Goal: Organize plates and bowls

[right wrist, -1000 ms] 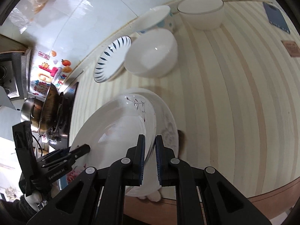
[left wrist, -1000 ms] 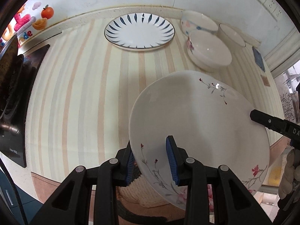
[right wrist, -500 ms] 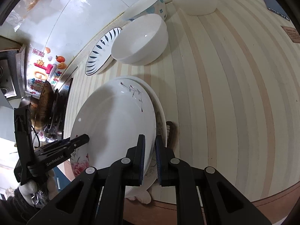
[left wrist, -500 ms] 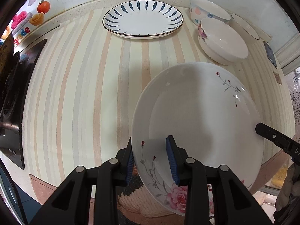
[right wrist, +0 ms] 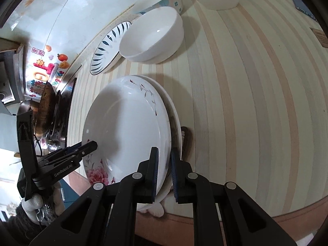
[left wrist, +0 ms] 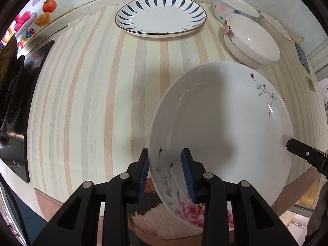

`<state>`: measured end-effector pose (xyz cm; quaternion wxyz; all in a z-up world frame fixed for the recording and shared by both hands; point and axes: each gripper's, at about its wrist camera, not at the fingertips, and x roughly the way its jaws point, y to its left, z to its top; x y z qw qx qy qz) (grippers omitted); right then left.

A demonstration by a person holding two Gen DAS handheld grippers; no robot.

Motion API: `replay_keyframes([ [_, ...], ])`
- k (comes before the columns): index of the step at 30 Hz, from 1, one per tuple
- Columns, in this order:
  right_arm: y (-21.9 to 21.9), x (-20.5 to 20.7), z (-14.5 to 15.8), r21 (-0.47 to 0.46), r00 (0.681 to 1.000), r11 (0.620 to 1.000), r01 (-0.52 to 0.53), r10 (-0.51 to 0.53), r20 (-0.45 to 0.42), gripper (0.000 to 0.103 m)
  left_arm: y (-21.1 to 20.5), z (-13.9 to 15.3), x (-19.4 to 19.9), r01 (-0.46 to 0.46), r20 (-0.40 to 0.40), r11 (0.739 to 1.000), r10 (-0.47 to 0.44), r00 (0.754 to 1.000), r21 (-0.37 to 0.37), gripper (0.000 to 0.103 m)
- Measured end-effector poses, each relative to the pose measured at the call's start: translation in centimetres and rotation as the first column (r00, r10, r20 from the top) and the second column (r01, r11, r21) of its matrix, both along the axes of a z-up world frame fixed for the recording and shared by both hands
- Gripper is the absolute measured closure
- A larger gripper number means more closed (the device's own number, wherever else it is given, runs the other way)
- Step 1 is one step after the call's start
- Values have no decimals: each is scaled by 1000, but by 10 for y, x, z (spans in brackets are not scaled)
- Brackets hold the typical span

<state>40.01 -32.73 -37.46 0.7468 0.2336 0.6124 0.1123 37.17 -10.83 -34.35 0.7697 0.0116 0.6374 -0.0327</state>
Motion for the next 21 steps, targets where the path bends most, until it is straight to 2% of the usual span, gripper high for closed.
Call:
replay_keyframes([
  [4,-8,0,14,-24,999,999,21,-22,-24,85,17,35,4,-41,20,997,42,999,-60,74],
  [9,-10,19,61,-12,999,999,52,-52,3,83,50,88,40,-105,102,988,117,988,-114,73],
  [10,-7,27,70,1,998,998,55,-55,11,80,54,93,48,-106,110,987,120,987,-124,72],
  [11,0,43,81,24,998,998,61,-61,19,71,62,99,65,-105,116,985,121,986,-134,72],
  [12,7,57,87,39,998,997,63,-64,19,66,68,101,82,-102,118,986,118,986,-135,71],
  [13,13,70,91,55,998,996,67,-68,18,63,72,100,94,-98,115,986,113,987,-134,71],
  [16,46,138,88,74,997,995,72,-69,-42,63,88,88,142,-82,81,989,92,992,-120,71],
  [21,80,226,58,-53,992,996,74,-79,-98,63,110,46,213,-62,-11,993,61,998,-97,71],
])
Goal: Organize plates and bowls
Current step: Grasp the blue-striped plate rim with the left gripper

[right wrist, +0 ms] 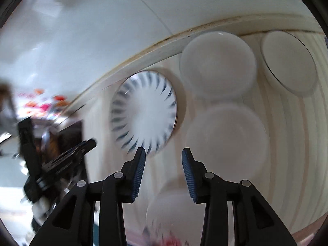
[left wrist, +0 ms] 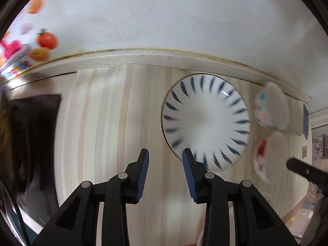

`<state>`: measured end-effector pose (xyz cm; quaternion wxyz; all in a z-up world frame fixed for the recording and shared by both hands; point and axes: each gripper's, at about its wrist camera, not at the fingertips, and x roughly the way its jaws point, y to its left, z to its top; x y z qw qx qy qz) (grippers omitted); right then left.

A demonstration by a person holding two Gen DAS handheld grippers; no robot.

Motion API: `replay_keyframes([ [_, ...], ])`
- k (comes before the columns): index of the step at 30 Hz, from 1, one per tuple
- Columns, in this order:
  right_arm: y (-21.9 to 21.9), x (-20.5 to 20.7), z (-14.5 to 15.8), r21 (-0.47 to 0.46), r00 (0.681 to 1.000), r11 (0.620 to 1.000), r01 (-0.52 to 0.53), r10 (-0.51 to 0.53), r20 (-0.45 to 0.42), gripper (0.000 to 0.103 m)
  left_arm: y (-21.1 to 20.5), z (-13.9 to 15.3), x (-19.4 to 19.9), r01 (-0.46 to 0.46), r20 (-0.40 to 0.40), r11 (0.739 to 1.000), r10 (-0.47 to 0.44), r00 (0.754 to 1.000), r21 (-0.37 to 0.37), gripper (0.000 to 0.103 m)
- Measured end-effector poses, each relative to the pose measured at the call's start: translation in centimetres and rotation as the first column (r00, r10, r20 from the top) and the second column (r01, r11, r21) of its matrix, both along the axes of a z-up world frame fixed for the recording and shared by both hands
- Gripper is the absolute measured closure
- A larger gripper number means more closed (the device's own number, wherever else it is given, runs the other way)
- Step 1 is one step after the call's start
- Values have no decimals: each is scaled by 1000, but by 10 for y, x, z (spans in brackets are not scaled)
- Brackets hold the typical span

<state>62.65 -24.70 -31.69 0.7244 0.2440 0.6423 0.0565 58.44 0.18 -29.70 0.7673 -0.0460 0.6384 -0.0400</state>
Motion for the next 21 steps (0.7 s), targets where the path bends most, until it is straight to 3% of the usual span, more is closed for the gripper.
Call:
replay_keyframes([
  [7,7,52,-49,-105,997,994,-5,-3,-80,66,1,-57,58,74,-124,997,-76,989,-21,71],
  [10,6,62,-65,-109,995,994,-23,12,-104,81,-7,-79,66,118,-168,992,-122,978,-35,71],
  [12,12,67,-71,-131,993,990,-51,37,-108,88,-10,-84,67,121,-159,988,-136,978,-97,72],
  [14,20,70,-77,-165,993,984,-73,56,-104,94,-13,-82,66,134,-135,987,-146,980,-91,75],
  [21,23,74,-77,-178,994,980,-83,69,-83,95,-4,-79,53,119,-117,988,-130,985,-96,77],
])
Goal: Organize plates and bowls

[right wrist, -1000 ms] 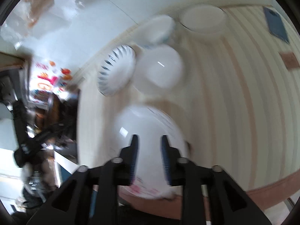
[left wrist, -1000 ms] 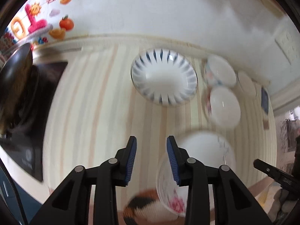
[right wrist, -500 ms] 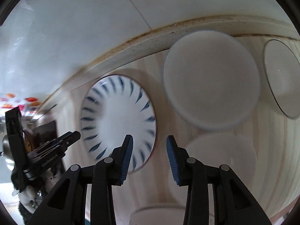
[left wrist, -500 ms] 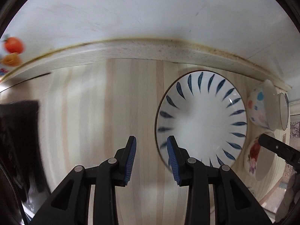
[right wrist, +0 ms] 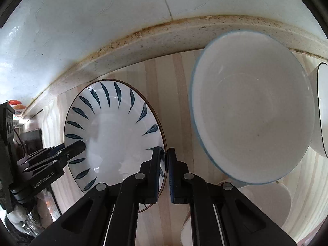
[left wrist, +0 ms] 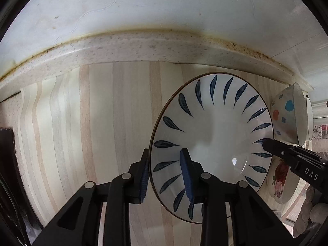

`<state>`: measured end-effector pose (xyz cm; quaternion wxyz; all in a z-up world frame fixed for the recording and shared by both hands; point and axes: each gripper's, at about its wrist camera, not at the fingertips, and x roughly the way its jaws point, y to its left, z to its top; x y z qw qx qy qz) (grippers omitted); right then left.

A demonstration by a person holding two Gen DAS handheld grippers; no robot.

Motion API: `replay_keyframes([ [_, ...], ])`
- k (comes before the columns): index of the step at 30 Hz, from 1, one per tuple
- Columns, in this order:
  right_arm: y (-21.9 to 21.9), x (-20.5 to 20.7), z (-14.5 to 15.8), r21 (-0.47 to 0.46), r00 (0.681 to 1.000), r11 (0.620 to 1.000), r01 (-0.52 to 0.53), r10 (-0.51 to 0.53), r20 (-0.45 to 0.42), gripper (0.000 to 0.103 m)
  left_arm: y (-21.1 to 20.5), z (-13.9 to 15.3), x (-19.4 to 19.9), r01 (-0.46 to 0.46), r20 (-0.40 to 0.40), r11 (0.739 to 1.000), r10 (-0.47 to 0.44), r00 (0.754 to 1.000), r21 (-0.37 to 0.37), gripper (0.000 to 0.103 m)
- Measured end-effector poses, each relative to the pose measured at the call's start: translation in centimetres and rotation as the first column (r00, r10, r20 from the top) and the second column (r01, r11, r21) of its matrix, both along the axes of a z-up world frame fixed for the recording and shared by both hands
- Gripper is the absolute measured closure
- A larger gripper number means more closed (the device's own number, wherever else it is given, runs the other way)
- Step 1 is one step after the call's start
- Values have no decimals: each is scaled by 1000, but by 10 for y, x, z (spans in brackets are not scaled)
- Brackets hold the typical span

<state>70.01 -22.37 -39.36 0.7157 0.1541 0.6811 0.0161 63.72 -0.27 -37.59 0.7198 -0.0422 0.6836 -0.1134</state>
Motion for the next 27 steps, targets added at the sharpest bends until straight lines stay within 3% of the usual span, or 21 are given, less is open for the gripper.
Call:
replay_keyframes([
  [6,-3,-7,15,9,1000,1000,-27,26,14,95,5,22,-25,6,46,1000,-6,999,17,77],
  [13,-5,-35,55,47,994,995,-87,84,63,95,10,74,-66,-37,127,999,35,991,15,77],
  [19,-21,-81,94,78,982,983,-166,157,105,95,5,119,-124,-76,187,997,70,980,26,77],
  [20,-22,-90,98,78,979,980,-181,172,108,95,4,126,-119,-87,190,996,82,978,21,77],
  [27,-41,-155,107,94,958,955,-281,272,95,95,-25,143,-171,-153,230,988,144,962,23,77],
])
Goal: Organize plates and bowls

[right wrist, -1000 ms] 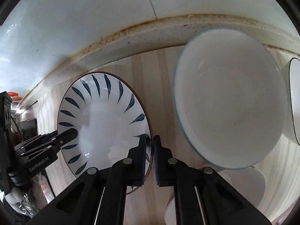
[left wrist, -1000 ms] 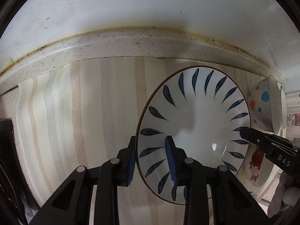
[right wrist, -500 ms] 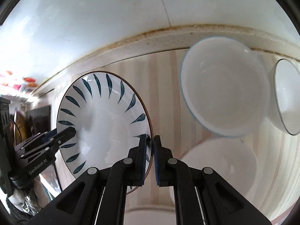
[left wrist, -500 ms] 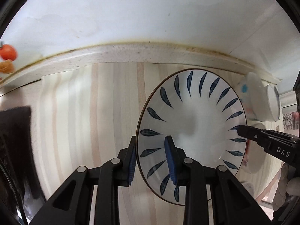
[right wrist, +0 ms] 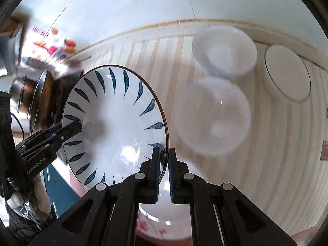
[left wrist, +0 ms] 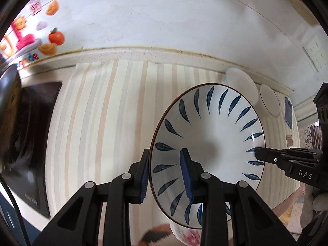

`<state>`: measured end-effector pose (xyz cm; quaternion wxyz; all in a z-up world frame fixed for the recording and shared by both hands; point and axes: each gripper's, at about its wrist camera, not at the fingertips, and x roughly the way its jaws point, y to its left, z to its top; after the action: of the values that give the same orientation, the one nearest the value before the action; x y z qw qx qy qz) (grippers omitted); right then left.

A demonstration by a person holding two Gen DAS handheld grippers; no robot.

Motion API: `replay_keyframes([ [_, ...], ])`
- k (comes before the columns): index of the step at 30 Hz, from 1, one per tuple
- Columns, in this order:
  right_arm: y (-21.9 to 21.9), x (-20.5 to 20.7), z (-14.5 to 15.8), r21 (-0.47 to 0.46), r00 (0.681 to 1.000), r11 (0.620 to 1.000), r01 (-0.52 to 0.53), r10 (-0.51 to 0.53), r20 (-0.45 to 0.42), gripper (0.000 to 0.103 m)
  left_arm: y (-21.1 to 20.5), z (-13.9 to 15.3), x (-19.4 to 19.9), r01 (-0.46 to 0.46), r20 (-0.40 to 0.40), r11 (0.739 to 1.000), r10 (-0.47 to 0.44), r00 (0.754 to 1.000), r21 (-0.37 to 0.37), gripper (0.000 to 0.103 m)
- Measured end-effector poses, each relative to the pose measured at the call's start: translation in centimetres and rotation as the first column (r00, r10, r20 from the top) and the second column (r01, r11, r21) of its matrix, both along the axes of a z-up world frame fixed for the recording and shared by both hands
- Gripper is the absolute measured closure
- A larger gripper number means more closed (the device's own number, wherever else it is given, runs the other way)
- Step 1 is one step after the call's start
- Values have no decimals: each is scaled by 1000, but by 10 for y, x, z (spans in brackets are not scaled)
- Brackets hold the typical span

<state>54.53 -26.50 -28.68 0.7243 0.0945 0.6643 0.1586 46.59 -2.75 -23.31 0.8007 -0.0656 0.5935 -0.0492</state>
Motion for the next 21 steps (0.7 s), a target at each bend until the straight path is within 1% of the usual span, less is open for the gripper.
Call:
replay_keyframes([
  [1,-2,-8,-1,3,1000,1000,-9,9,-5,95,-7,-8,-6,-7,-8,1000,7,1000,3,77],
  [5,-17,-42,-11,11,998,999,-47,47,-29,95,-24,-23,-41,-51,-38,999,51,998,-10,77],
  [9,-30,-71,-27,13,995,997,-82,83,-59,95,-38,-42,-63,-80,-74,997,79,994,-7,77],
  [14,-40,-94,-50,5,993,997,-82,82,-89,95,-54,-65,-77,-80,-108,997,80,991,2,77],
  [21,-52,-109,-68,-6,993,999,-54,53,-106,95,-69,-84,-82,-49,-132,999,51,990,17,77],
])
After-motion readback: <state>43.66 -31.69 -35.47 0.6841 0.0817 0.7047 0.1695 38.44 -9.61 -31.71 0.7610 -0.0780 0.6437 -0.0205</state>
